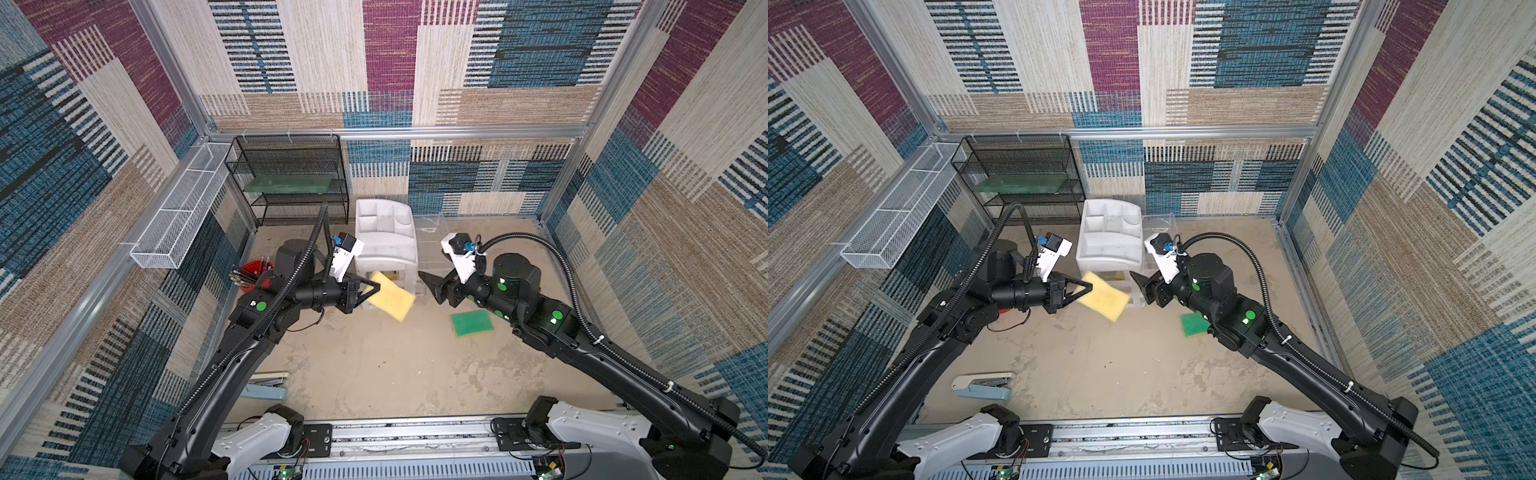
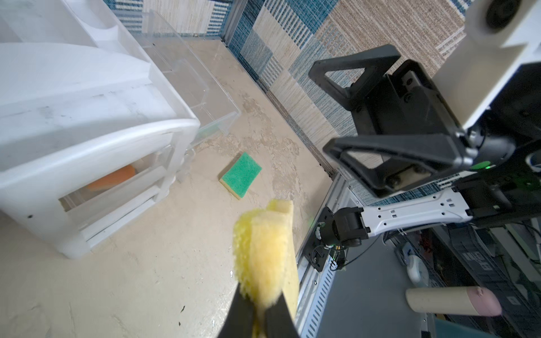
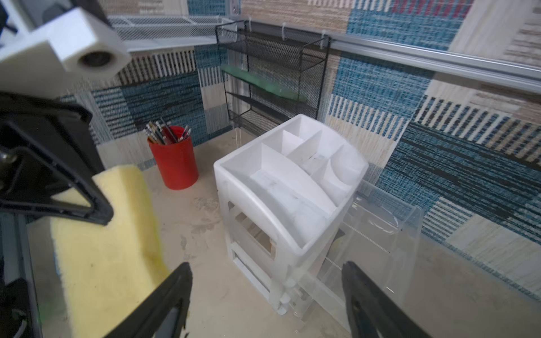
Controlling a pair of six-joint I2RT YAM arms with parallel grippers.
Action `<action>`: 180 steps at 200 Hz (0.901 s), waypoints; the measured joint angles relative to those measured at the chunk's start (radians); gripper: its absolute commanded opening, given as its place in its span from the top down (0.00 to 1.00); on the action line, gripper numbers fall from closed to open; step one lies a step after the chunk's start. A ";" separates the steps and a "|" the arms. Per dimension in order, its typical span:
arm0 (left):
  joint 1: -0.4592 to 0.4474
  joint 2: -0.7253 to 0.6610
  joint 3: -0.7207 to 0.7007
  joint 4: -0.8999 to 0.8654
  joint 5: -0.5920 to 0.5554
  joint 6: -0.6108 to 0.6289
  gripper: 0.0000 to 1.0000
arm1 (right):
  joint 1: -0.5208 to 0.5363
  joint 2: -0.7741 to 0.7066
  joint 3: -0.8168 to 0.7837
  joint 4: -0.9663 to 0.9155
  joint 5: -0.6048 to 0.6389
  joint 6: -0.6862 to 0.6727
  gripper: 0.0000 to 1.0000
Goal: Take the sponge out of the drawer
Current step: Pick up the sponge from the drawer, then place the sponge at the center of the board.
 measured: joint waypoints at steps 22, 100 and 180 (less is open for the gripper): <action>0.000 -0.044 -0.071 0.065 -0.096 -0.101 1.00 | -0.092 -0.054 -0.041 0.070 0.035 0.124 0.14; -0.263 -0.212 -0.412 0.282 -0.561 -0.525 1.00 | -0.224 -0.160 -0.181 0.173 0.049 0.322 0.10; -0.487 0.179 -0.531 0.631 -0.817 -0.703 1.00 | -0.254 -0.256 -0.228 0.149 0.041 0.340 0.07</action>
